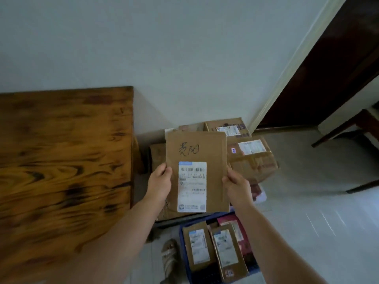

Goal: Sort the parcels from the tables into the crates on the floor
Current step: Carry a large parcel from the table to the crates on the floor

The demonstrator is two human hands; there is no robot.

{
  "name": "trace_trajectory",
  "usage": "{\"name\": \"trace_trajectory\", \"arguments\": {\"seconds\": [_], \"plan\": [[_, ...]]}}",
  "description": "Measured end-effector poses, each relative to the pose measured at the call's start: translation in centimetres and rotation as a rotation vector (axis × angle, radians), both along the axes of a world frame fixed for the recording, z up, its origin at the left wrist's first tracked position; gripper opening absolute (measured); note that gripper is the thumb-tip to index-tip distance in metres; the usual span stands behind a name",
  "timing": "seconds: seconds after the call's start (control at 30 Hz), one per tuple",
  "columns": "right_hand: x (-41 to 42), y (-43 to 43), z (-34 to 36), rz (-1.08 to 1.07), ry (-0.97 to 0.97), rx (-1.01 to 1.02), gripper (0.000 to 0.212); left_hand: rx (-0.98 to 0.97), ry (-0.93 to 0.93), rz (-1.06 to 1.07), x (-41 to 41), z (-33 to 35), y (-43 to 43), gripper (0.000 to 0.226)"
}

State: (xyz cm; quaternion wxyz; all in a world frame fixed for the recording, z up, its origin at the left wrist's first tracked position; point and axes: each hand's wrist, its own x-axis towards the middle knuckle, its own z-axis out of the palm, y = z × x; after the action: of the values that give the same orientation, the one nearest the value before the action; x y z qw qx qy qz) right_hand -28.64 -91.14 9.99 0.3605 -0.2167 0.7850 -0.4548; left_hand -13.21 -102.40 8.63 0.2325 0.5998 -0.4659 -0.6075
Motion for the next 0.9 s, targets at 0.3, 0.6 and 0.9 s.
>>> {"name": "trace_trajectory", "arguments": {"seconds": [0.3,0.6,0.9], "plan": [[-3.0,-8.3,-10.1,0.072,-0.110,0.232,0.039,0.120,-0.268,0.085,-3.5,-10.0,-6.1,0.035],[-3.7,-10.2,-22.3,0.301,-0.110,0.383,0.046,0.191,-0.530,0.194,-3.4,-21.8,-6.2,0.038],[-1.3,-9.4,-32.7,0.387,-0.187,0.451,0.039,0.264,-0.654,0.269,-0.7,-31.2,-5.2,0.037]]}}
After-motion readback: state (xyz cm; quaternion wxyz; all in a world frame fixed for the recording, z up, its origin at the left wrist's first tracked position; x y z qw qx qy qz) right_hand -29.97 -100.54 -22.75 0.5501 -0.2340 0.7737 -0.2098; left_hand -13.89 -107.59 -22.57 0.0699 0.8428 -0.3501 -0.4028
